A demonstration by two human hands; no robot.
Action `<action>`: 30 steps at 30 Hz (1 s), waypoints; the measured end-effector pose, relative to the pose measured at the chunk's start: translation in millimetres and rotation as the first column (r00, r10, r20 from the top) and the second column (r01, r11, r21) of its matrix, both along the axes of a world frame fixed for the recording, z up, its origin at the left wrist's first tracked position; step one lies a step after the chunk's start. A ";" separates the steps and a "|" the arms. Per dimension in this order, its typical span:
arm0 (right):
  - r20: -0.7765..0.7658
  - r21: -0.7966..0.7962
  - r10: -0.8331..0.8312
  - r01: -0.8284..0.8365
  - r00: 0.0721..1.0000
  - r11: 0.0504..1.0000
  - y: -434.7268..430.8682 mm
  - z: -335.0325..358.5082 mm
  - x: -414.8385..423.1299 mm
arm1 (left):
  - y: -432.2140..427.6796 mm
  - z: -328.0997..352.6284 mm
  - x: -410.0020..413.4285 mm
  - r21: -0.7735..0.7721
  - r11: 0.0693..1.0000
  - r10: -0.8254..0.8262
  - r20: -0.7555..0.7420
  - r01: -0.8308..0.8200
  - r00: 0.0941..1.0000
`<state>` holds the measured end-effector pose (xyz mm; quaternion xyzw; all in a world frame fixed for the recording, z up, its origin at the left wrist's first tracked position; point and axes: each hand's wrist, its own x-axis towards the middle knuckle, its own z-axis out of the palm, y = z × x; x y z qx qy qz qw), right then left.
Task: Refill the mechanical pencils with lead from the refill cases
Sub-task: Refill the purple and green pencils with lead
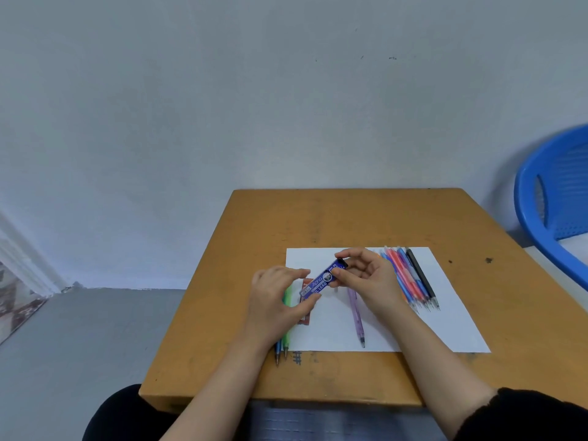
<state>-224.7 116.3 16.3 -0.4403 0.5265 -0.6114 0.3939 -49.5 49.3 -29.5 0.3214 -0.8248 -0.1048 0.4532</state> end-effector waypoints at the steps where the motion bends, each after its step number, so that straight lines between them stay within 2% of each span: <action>1: 0.008 -0.003 -0.006 0.006 1.000 1.000 0.5 0.7 -0.4 | -0.3 -0.9 0.1 -0.028 1.000 -0.011 0.010 0.011 1.000; 8: 0.036 0.007 -0.014 0.014 0.999 1.000 3.1 1.0 -3.4 | -2.8 -4.4 0.6 -0.091 0.995 -0.028 0.039 0.032 0.999; 15: 0.168 0.020 0.055 -0.059 0.984 0.998 3.7 -1.4 -4.2 | -1.9 -1.5 0.1 -0.108 0.994 -0.020 0.010 0.021 1.000; 30: 0.029 -0.051 -0.046 0.048 0.999 0.998 5.0 -4.9 -1.5 | 2.2 -1.3 1.7 -0.096 0.990 -0.102 -0.021 0.099 0.995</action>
